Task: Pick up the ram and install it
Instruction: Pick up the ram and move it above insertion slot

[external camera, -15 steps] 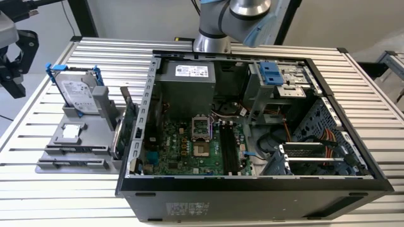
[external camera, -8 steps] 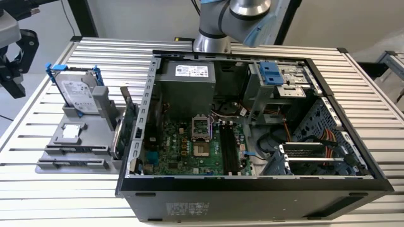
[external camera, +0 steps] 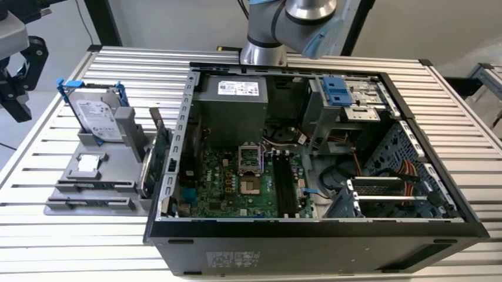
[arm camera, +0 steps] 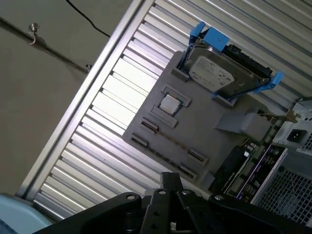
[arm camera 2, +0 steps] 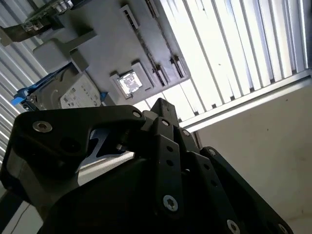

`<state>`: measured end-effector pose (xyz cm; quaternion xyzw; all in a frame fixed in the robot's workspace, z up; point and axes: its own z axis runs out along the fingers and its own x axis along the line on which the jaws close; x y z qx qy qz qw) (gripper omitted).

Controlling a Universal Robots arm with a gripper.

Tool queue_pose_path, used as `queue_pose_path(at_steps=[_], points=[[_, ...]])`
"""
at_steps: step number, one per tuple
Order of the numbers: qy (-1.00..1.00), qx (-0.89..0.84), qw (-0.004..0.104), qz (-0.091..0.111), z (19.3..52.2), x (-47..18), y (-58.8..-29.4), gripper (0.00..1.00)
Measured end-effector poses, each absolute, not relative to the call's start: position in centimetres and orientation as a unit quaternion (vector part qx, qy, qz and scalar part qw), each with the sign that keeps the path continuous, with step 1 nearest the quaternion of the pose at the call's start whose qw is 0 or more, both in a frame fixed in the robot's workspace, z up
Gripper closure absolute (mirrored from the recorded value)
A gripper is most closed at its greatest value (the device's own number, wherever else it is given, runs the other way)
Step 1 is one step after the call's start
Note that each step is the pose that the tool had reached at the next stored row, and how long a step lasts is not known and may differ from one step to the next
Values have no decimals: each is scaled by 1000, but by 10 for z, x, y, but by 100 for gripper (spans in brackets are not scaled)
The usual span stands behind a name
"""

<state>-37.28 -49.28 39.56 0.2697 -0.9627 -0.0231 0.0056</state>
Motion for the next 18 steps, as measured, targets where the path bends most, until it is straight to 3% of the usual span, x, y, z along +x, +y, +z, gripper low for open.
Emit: queue_pose_path(at_steps=[18], points=[[-947,319,7,-23,396,-373,-493,100]])
